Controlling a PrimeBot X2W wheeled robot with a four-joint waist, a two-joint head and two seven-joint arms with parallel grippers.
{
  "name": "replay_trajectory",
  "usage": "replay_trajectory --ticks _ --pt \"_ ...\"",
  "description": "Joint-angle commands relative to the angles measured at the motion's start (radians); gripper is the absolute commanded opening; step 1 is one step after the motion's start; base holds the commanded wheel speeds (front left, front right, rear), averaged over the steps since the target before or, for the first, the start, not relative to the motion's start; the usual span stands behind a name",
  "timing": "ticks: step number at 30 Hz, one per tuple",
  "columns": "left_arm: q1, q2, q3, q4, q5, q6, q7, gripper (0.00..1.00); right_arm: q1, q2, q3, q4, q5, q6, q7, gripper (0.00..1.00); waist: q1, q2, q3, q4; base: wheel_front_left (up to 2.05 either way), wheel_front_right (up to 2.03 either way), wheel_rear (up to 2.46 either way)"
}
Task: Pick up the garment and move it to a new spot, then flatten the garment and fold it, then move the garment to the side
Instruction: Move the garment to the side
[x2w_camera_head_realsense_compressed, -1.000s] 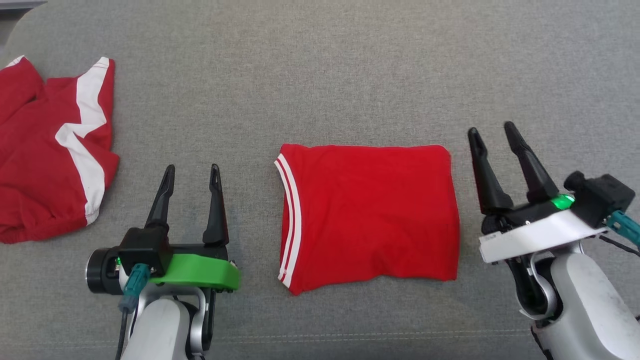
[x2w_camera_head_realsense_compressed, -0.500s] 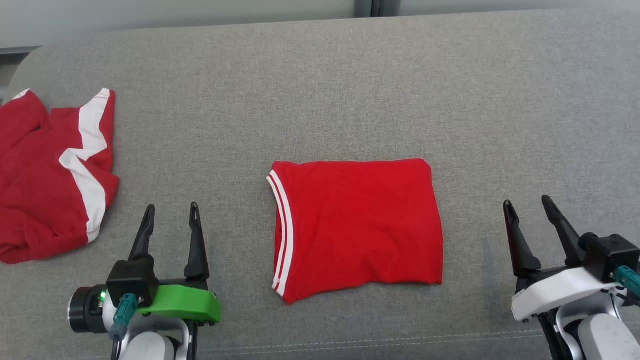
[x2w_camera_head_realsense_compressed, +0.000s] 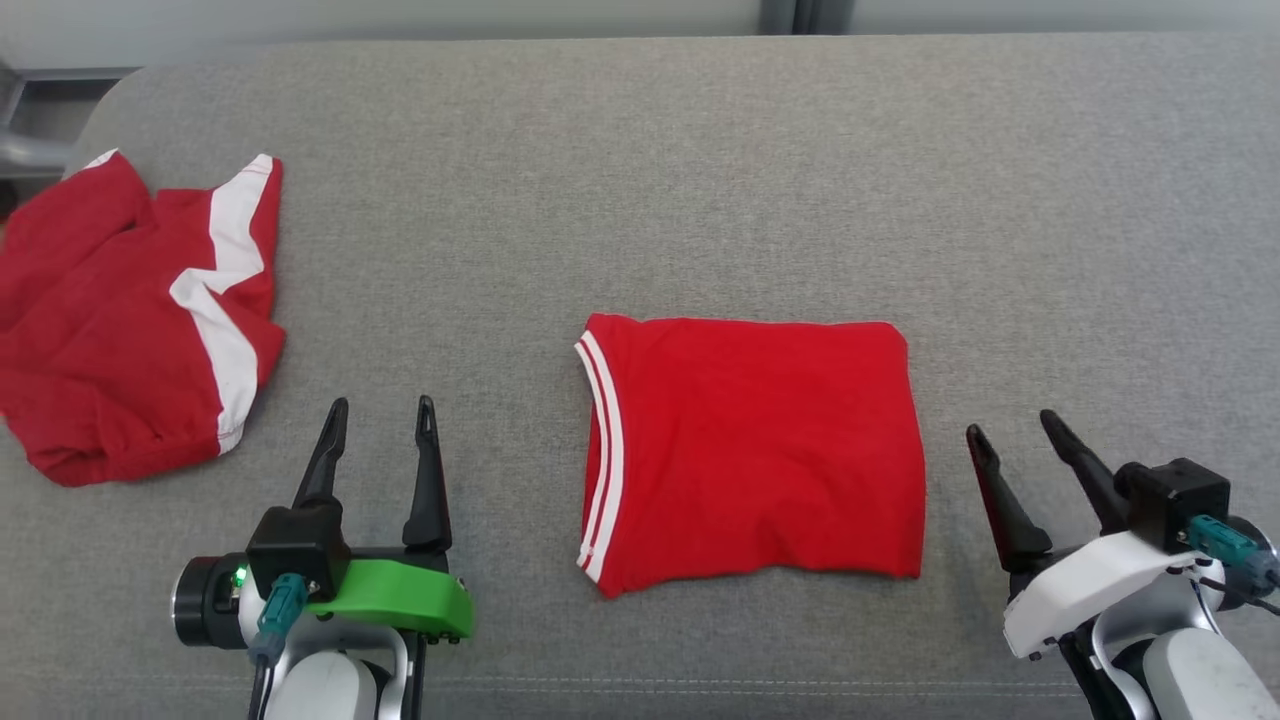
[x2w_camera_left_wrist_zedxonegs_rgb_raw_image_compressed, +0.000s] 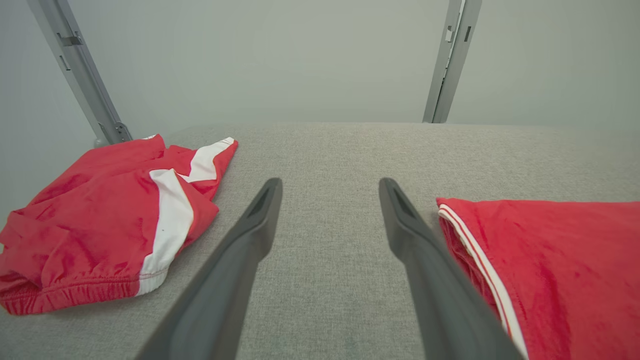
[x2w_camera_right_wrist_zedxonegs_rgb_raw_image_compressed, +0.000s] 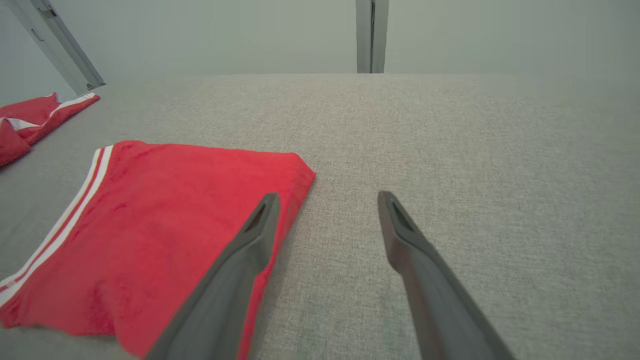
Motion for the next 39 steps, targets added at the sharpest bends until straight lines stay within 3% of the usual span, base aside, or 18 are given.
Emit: replay_trajectory --ticks 1,15,16,18,28,39 --pt "-0.014 -0.003 -0.006 0.005 -0.005 -0.004 -0.006 1.00 -0.010 -0.012 0.013 0.012 0.010 0.000 0.015 1.00 0.0001 0.0000 0.022 0.040 0.00 0.00 0.00" --pt "-0.052 -0.044 -0.042 0.059 -0.030 -0.014 -0.025 1.00 -0.099 -0.055 0.132 0.187 0.086 0.000 0.115 1.00 0.0001 0.0000 0.078 0.138 0.00 0.00 0.00" --pt "-0.054 -0.046 -0.043 0.061 -0.031 -0.013 -0.025 1.00 -0.104 -0.058 0.139 0.193 0.087 0.000 0.124 0.80 0.0001 0.0000 0.081 0.139 0.00 0.00 0.00" --pt "-0.060 -0.048 -0.043 0.064 -0.031 -0.013 -0.026 1.00 -0.107 -0.067 0.152 0.201 0.073 0.000 0.148 0.00 0.0001 0.0000 0.085 0.137 0.00 0.00 0.00" --pt "-0.077 -0.044 -0.015 0.039 -0.016 -0.021 -0.026 1.00 -0.119 -0.147 0.154 0.059 -0.139 -0.001 0.114 0.00 0.0001 0.0000 0.110 0.041 0.00 0.00 0.00" --pt "-0.129 -0.016 -0.012 -0.007 0.003 -0.043 -0.025 1.00 -0.072 -0.256 0.034 -0.023 -0.202 -0.001 0.069 0.00 0.0001 0.0000 0.174 -0.178 0.00 0.00 0.00"
